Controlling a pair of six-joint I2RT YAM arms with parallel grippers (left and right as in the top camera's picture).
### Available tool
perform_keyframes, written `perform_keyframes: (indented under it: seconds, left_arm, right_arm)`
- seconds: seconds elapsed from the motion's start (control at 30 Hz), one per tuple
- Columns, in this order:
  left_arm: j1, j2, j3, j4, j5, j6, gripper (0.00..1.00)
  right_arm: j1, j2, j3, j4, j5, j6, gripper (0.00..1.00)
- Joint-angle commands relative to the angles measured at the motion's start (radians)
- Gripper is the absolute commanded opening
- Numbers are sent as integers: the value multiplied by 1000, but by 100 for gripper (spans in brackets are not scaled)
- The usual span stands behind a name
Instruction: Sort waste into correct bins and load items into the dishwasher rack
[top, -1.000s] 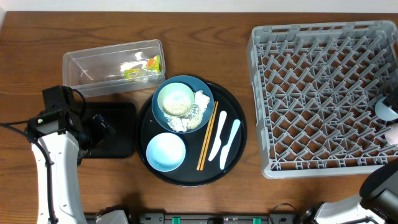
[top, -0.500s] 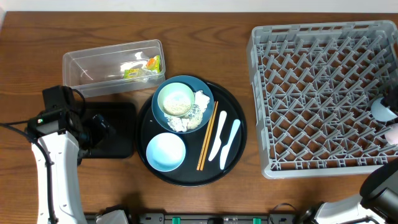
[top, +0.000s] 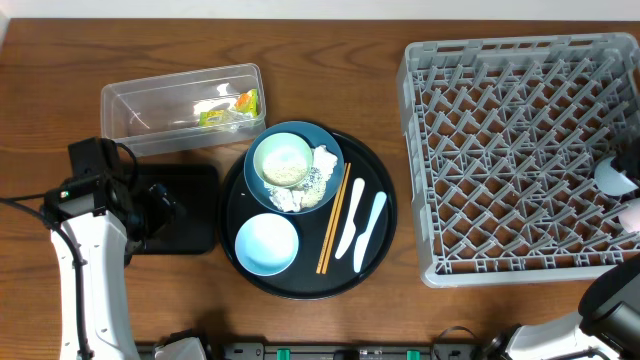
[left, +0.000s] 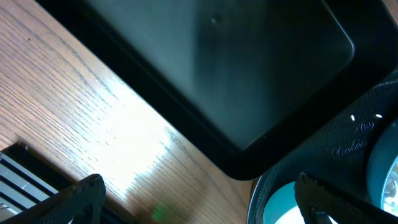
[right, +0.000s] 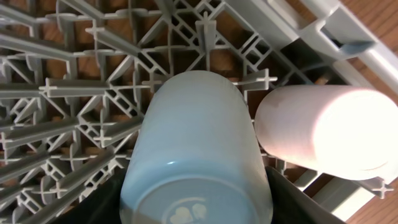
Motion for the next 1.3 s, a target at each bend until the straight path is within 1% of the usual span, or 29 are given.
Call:
perform_keyframes:
  seconds: [0.0,0.1,0.33,0.5,0.63,0.77,0.93,1.2,1.27]
  left_arm:
    - [5,0,-6,-3,-8,9,98]
    - [5,0,-6,-4,-8,9,98]
    - [5,0,-6,-3,-8,9,98]
    - [5,0,-6,-3,-8,9,98]
    - [5,0,-6,-3,-8,9,98]
    - [5,0,-6,-3,-8,9,98]
    - [5,0,-6,-3,-8,9,98]
    - [5,0,-6,-3,-8,9,98]
    - [5,0,-6,-3,-8,9,98]
  right_arm:
    - [-6,-23,1,-8,-18,5,68]
    - [-6,-23,1,-8,-18,5,73]
    - [-2,-41,2,2,-99,4,73]
    - [47,-113,2,0,-255,-82,73]
    - [132,-175,2,-39,-338,-140,73]
    - [277,-207,2,-120,-344,-165,74]
    - [530,-202,0,-219,-344,-176,73]
    - [966,-176,-14,-228,-340,-173,75]
    - [1061,-149,-14,-218,-320,-135,75]
